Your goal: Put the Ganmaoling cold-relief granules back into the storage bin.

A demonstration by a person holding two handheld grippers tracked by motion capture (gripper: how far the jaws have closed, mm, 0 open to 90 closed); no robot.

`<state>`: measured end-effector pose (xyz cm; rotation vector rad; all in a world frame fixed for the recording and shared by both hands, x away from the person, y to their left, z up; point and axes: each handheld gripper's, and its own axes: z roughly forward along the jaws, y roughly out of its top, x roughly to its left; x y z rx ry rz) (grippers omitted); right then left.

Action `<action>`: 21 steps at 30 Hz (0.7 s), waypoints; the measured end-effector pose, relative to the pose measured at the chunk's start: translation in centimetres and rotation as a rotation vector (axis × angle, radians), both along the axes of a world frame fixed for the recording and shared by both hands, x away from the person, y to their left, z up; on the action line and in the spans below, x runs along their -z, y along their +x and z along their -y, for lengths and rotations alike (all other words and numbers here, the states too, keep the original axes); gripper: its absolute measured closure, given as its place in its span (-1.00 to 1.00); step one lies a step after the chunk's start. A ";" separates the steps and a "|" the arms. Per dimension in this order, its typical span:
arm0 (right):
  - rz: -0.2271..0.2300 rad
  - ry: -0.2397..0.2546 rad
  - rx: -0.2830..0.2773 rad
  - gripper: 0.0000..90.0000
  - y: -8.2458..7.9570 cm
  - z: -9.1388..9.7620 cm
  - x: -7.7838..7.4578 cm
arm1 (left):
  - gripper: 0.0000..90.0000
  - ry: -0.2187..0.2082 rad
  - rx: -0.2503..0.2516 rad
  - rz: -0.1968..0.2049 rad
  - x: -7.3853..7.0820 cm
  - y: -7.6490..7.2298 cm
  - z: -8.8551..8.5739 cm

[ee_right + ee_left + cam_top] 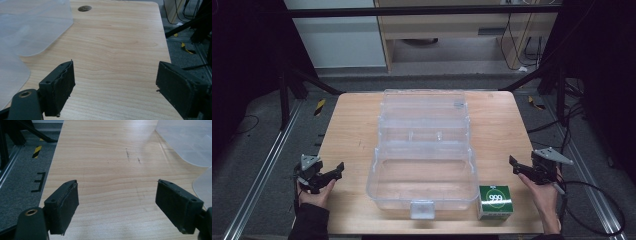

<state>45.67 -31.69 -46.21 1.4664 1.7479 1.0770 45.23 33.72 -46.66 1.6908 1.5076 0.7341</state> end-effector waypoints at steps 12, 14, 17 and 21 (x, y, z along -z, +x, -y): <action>0.083 -0.028 -0.098 -0.66 -1.5 -0.3 -4.6 | -0.59 0.025 0.020 -0.021 0.2 -0.2 0.6; 0.102 -0.027 -0.107 -0.66 -1.7 -0.3 -5.2 | -0.59 0.023 0.015 -0.020 0.2 -0.3 0.5; 0.107 -0.017 -0.129 -0.67 -1.7 -0.5 -6.1 | -0.59 0.018 0.016 -0.021 0.2 -0.3 0.5; 0.110 -0.030 -0.151 -0.68 -1.7 -0.7 -6.9 | -0.60 0.019 0.018 -0.022 0.2 -0.3 0.5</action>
